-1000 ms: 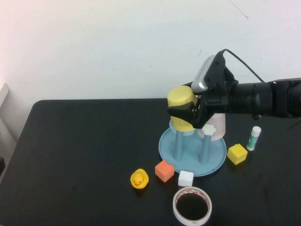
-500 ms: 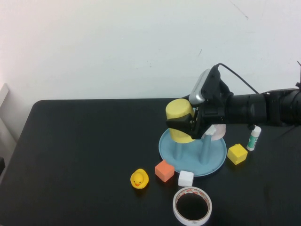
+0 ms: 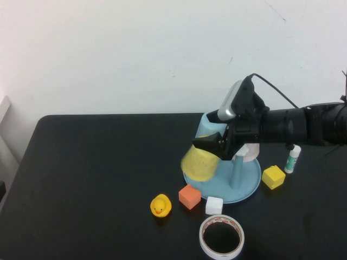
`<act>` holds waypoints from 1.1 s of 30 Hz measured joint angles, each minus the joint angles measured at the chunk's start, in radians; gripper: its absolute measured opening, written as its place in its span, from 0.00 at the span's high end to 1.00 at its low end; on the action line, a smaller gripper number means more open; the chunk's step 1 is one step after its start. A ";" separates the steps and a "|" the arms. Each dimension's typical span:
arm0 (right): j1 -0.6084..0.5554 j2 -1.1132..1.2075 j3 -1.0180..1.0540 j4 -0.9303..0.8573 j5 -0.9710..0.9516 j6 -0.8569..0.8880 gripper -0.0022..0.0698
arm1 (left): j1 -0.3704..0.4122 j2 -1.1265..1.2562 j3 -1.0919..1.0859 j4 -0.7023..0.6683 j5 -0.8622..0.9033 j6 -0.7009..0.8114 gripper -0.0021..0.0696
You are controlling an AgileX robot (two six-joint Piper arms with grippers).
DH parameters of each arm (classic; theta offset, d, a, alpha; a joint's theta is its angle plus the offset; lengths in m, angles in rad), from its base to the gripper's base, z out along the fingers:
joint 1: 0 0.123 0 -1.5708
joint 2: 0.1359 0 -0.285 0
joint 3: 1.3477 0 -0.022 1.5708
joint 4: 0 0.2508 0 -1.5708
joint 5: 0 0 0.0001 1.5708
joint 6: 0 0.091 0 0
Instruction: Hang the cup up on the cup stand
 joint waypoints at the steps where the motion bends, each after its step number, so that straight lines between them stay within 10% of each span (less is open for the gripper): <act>1: 0.000 0.000 0.000 0.000 -0.002 0.000 0.05 | 0.000 0.000 0.000 0.000 0.005 0.000 0.97; 9: 0.000 -0.019 0.000 0.000 -0.005 0.100 0.18 | 0.000 -0.012 0.000 0.002 0.108 -0.040 0.97; 19: -0.112 -0.328 0.000 -0.149 0.219 0.346 0.91 | 0.000 -0.209 0.165 0.010 0.162 -0.171 0.97; 33: -0.188 -0.816 0.139 -0.175 0.474 0.432 0.97 | 0.000 -0.268 0.222 0.010 0.216 -0.183 0.97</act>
